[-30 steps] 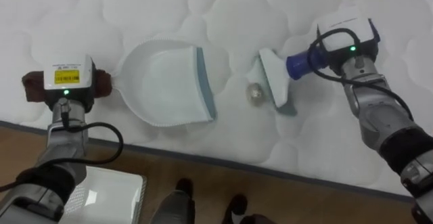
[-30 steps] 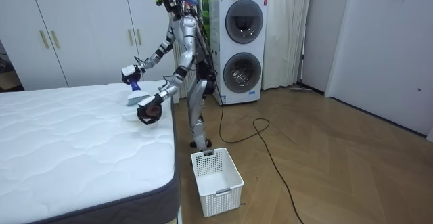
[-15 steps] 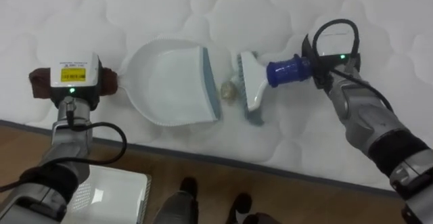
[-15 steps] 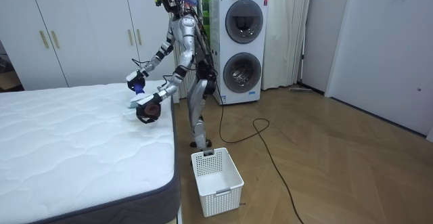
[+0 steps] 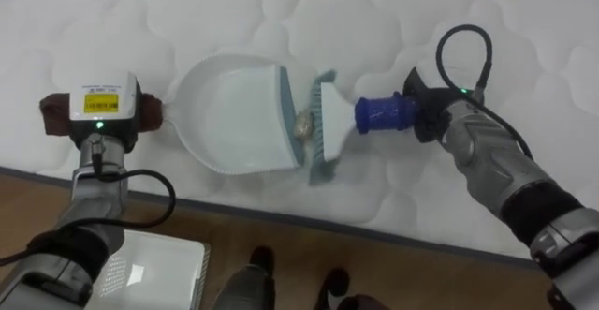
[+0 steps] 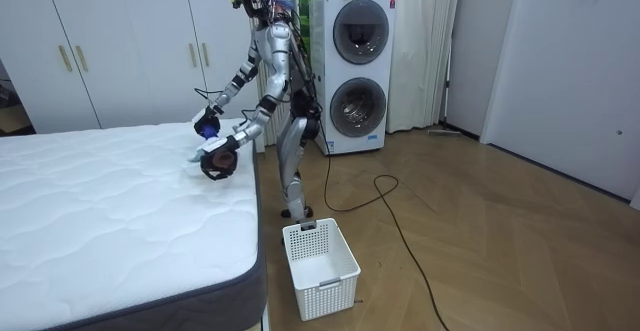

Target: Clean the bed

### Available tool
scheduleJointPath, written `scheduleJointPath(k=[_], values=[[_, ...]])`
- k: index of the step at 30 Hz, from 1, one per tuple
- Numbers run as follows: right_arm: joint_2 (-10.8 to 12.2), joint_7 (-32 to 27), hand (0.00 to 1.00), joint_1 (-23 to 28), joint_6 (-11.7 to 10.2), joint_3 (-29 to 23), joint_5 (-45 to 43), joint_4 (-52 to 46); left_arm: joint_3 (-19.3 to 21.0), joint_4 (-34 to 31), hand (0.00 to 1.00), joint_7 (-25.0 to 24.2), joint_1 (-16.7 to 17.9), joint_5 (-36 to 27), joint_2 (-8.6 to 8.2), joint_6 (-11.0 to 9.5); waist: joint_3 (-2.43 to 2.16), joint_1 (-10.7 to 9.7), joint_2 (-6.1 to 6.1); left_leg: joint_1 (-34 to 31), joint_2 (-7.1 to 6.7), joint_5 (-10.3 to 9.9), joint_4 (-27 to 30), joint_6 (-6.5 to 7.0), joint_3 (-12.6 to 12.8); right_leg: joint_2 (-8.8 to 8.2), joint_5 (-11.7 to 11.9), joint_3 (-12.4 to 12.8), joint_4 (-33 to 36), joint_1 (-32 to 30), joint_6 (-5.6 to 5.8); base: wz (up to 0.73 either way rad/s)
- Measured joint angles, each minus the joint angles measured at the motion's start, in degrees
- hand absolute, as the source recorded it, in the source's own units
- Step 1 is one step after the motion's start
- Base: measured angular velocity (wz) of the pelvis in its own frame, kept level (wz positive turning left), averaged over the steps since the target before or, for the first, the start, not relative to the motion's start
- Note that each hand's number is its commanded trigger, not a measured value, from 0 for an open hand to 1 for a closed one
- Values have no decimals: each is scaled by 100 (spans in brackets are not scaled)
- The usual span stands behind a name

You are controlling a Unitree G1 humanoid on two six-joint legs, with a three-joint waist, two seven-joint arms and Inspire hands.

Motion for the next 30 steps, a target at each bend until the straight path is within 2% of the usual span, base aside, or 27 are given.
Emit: scheduleJointPath(k=[3,16,19,27,30], values=[[-4,14,100,0,-6,0,18,6,0,0,100,0,0,29,-49,0,-19,12,51,17,1,0,-8,1,8,-2,0,25,2,0,0,-4],[-21,76,100,12,-66,-21,154,6,3,0,100,23,0,168,-89,-4,-12,10,66,20,12,0,-12,1,46,1,0,35,5,-7,0,0],[-17,74,100,12,-152,-94,219,6,30,0,100,86,0,375,-89,-12,-12,21,66,21,18,0,-20,0,45,10,0,59,5,-19,0,0],[-5,75,100,12,-337,-270,586,5,32,13,100,254,44,438,-89,-51,-12,22,65,21,12,-1,-20,1,45,-6,0,72,14,-32,0,0],[20,75,100,12,-505,-279,837,-24,32,29,100,254,53,434,-89,-77,-12,9,65,20,8,0,-10,1,43,-13,0,71,21,-26,0,0]])
